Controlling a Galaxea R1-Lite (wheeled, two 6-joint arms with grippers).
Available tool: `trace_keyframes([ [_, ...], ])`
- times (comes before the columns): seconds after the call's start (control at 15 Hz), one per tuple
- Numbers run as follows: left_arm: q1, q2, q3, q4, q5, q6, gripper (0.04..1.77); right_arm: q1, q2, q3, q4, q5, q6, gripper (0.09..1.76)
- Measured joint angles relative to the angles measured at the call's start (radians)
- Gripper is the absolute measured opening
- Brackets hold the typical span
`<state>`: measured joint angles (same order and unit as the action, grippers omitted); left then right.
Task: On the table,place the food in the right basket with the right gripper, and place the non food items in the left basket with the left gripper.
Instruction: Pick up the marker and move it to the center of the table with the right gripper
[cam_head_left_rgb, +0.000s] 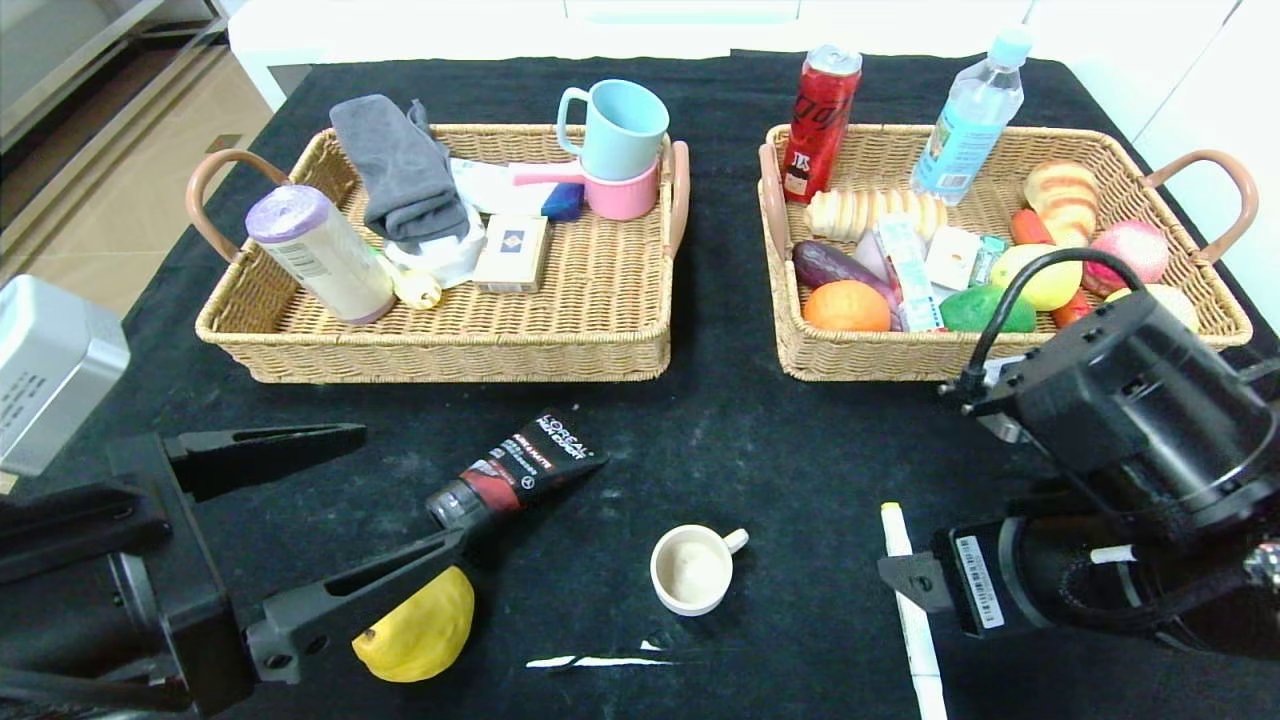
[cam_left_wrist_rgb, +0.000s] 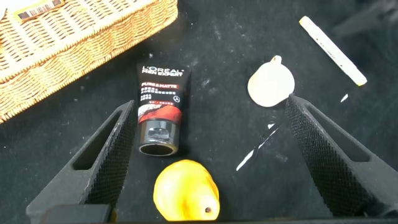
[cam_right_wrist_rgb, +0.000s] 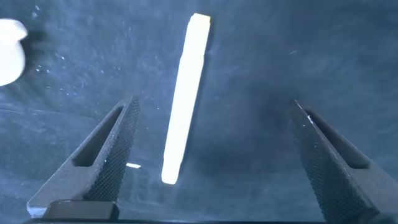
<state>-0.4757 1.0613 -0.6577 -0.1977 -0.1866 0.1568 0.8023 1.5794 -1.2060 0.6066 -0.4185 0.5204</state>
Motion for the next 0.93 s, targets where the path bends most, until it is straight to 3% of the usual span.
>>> trace_keyframes([
  [0.93,-0.001,-0.003,0.0,0.0,0.0,0.008,1.72,0.015,0.116,-0.006,-0.003,-0.001,0.045,1.7],
])
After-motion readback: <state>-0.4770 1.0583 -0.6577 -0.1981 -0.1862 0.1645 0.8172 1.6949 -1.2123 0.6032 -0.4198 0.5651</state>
